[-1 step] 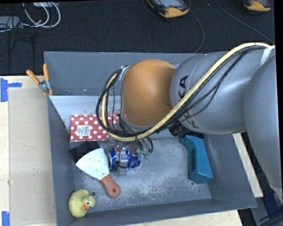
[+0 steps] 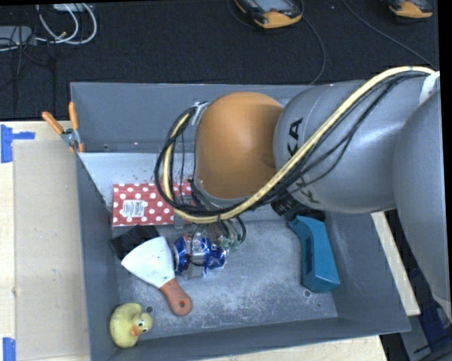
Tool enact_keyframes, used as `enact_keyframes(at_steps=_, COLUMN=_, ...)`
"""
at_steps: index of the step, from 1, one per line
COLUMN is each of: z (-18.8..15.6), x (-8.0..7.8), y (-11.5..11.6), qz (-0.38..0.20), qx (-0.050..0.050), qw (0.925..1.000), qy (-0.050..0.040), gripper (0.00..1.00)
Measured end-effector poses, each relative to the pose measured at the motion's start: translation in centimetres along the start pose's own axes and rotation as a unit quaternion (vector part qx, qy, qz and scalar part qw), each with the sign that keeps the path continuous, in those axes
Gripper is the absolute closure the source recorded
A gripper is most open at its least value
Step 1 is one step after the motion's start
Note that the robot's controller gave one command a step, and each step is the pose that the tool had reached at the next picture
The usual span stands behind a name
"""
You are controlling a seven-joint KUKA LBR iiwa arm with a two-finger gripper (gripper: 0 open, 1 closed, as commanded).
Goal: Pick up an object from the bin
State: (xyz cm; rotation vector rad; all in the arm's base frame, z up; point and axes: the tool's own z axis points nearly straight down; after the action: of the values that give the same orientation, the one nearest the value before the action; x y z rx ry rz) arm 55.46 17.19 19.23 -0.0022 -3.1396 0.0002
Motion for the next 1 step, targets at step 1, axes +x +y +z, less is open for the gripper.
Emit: enact_keyframes(at_steps=1, z=5.44, x=-2.31, y=-2.52, qz=-0.027, qx=0.0, qw=0.9996, qy=-0.0009, gripper=0.0)
